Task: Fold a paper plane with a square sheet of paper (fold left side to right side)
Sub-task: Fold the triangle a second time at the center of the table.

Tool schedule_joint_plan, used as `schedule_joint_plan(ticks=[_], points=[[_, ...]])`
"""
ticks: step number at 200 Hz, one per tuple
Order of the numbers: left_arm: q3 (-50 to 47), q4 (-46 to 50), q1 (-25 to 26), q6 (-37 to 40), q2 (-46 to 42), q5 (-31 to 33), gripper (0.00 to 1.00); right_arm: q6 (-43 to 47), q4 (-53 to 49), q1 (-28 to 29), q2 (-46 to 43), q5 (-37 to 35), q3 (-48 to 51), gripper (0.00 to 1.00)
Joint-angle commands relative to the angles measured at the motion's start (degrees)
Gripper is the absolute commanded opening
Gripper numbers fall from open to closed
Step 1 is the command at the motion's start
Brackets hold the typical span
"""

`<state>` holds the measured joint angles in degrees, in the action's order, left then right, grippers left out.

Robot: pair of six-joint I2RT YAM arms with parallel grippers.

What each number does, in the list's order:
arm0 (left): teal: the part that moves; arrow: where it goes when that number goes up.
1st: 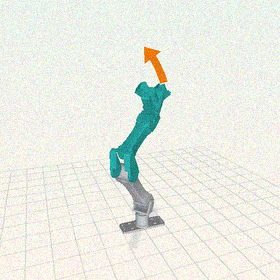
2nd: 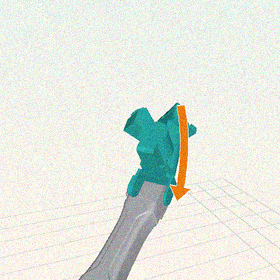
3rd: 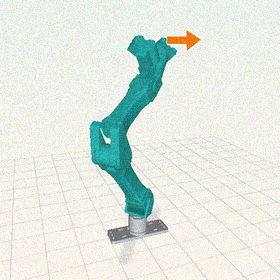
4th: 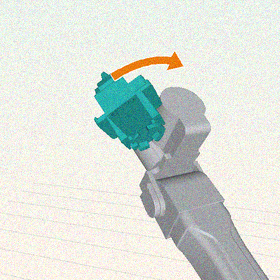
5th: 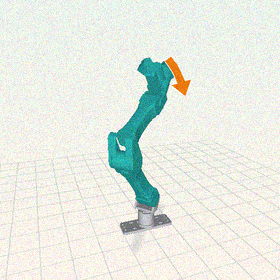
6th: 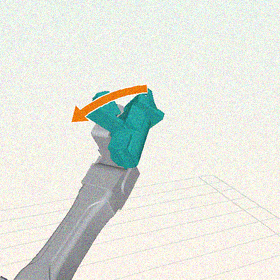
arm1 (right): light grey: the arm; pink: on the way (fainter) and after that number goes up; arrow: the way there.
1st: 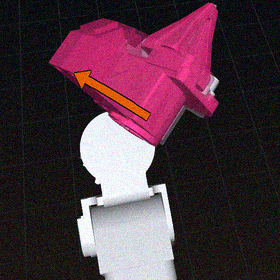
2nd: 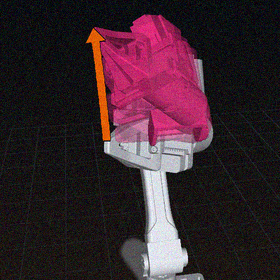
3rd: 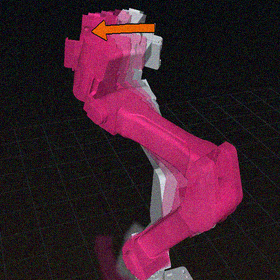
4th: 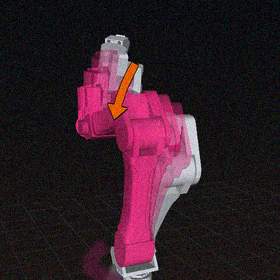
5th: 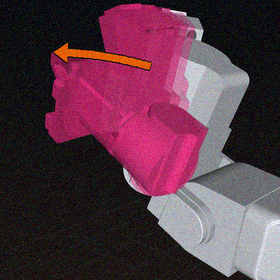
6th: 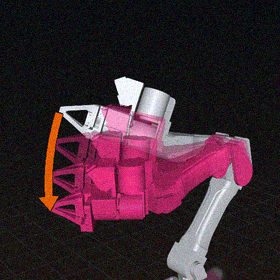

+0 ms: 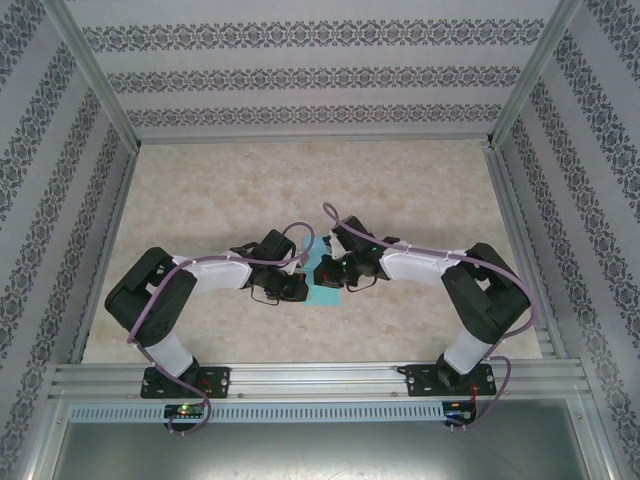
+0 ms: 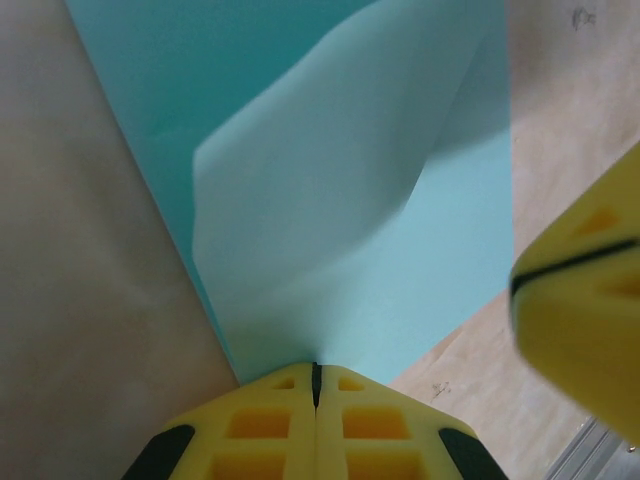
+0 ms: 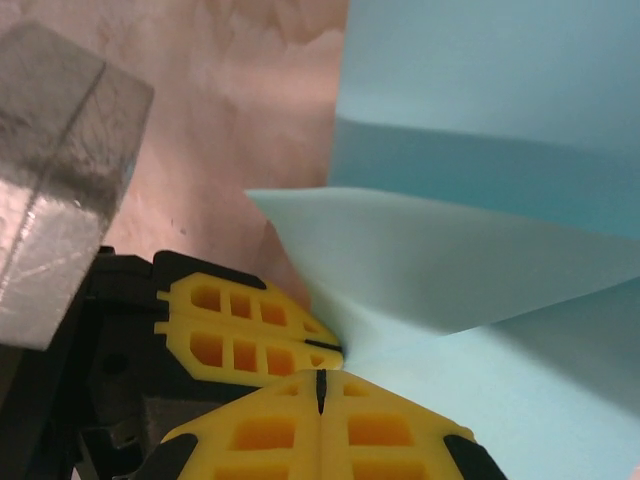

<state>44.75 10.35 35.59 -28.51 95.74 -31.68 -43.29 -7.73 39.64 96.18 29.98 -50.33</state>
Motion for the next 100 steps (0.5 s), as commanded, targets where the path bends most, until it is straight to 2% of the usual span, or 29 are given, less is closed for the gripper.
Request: schedule_joint_plan(ticks=[1, 100], points=[[-2.3, 3.9, -0.3, 1.5, 1.5, 3.4, 0.06, -0.2, -0.2, 0.6, 2.8, 0.7, -2.2, 0.0], [-1.7, 4.2, -0.3, 1.5, 1.7, 3.7, 0.06, 1.5, -2.5, 1.2, 8.2, 0.4, -3.9, 0.0]])
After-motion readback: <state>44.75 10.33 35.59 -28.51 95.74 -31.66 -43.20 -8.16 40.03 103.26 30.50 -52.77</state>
